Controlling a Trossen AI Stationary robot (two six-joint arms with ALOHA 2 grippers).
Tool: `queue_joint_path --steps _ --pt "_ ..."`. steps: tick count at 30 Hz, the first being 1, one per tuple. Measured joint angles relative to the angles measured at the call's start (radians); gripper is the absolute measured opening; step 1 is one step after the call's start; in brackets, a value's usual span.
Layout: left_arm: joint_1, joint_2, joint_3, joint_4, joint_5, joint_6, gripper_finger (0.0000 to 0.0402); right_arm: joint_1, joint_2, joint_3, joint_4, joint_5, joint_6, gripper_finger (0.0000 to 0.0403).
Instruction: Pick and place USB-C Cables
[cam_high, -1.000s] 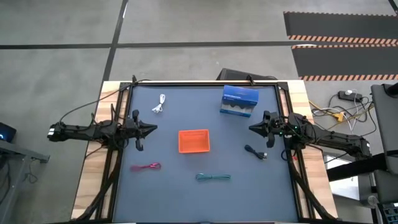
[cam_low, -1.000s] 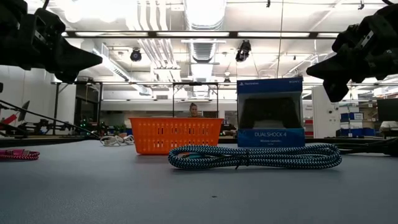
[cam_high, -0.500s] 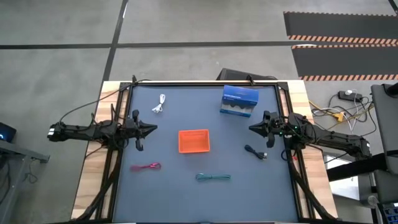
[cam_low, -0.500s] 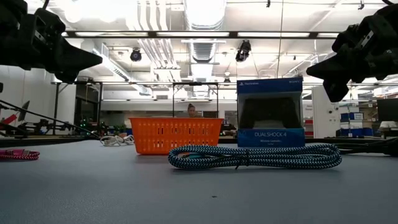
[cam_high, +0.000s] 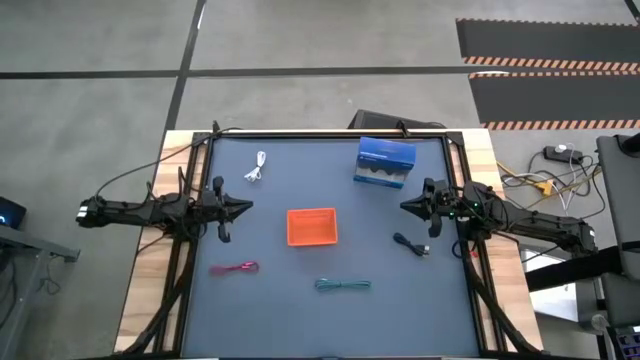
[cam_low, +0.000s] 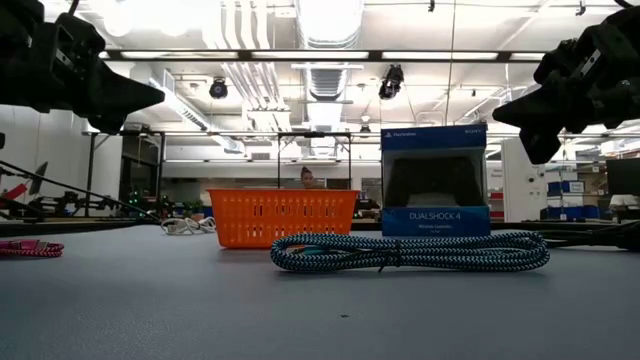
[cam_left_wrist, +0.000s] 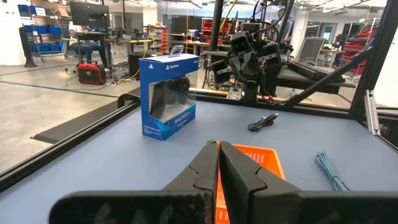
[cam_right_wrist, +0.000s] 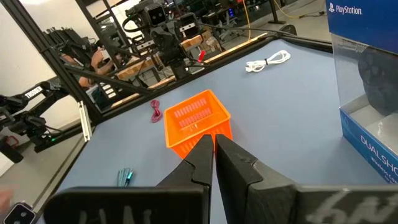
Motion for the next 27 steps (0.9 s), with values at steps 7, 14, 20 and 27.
queue_joint_path --steps 7,14,20,27 --pt "0.000 0.000 0.000 0.000 0.000 -0.002 0.0000 0.000 0.000 0.000 0.000 0.000 -0.001 0.0009" --pt "0.000 0.000 0.000 0.000 0.000 -0.001 0.0000 0.000 0.000 0.000 0.000 0.007 -0.075 0.0009" --pt "0.000 0.000 0.000 0.000 0.000 -0.001 0.0000 0.000 0.000 0.000 0.000 0.008 -0.281 0.0009" --pt "0.000 0.000 0.000 0.000 0.000 -0.001 0.0000 0.000 0.000 0.000 0.000 0.008 -0.352 0.0009"
